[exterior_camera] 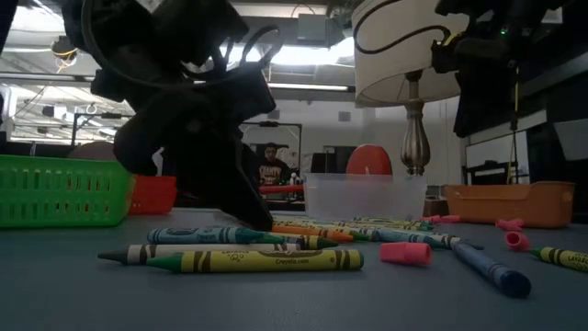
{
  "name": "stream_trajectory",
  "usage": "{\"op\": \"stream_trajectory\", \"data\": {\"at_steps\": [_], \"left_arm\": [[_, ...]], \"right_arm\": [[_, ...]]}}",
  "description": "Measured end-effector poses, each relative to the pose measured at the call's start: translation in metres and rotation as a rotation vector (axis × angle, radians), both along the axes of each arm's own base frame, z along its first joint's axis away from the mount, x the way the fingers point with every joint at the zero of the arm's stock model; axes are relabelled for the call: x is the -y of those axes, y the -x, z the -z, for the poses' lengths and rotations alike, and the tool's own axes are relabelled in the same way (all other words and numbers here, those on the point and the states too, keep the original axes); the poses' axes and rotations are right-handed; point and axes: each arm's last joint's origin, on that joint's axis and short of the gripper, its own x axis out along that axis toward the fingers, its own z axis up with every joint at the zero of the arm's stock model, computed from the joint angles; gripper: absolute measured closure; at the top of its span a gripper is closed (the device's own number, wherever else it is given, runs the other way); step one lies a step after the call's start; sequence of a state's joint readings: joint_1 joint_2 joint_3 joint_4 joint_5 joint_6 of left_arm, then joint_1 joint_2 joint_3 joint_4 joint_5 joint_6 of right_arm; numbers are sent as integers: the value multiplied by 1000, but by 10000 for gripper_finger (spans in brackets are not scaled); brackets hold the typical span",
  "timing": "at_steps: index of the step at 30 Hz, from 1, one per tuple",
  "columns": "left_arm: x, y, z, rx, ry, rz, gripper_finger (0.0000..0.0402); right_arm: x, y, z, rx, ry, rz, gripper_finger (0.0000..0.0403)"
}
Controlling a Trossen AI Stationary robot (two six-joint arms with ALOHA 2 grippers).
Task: Sort crayons
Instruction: Put the orange crayon into the red bin
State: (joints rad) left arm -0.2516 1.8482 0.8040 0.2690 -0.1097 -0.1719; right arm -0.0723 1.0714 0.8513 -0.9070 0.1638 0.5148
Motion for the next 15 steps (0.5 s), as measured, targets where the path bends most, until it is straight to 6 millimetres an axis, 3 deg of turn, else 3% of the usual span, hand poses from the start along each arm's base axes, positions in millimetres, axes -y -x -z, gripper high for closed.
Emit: {"op": "stream_trajectory", "data": {"at_steps": [15], "left_arm": [[0,-1,9,-25,-5,4,317]], "right_arm": [[0,0,0,0,0,0,285]]}}
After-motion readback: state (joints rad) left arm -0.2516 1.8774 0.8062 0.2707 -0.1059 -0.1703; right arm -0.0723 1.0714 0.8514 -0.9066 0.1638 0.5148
